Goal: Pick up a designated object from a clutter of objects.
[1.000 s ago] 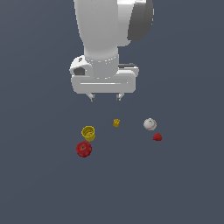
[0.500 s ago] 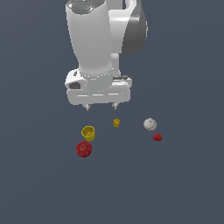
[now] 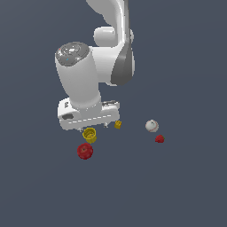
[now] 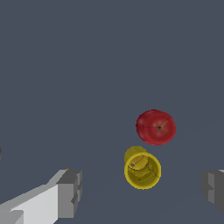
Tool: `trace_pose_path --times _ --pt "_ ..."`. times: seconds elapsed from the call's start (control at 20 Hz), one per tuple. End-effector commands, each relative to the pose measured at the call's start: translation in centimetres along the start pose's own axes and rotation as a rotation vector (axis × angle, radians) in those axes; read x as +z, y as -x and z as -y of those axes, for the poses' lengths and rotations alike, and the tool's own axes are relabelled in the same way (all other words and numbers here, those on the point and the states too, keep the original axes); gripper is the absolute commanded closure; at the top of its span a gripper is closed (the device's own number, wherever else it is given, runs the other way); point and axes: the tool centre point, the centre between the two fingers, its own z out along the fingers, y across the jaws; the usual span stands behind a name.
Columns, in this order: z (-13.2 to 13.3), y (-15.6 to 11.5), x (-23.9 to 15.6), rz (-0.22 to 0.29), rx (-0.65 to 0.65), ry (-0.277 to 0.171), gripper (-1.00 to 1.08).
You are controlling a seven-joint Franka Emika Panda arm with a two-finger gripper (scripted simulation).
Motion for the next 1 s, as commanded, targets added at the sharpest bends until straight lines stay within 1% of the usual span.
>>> trace_pose_path --times 0.0,0.25,0.5,0.75,0.95 --pt "-1.4 -0.6 2.2 0.002 -0.048 0.003 -0.92" --pt "-3.9 -1.2 6.2 0.007 -0.135 0.008 -0.92" --pt "-5.6 -1.5 9.3 0.010 -0.197 0.012 -0.92" --pt "-6.6 -1.5 11.2 0.013 -0.234 0.014 -0.92" --pt "-6.9 -1.5 11.8 0.014 -0.246 0.014 -0.92"
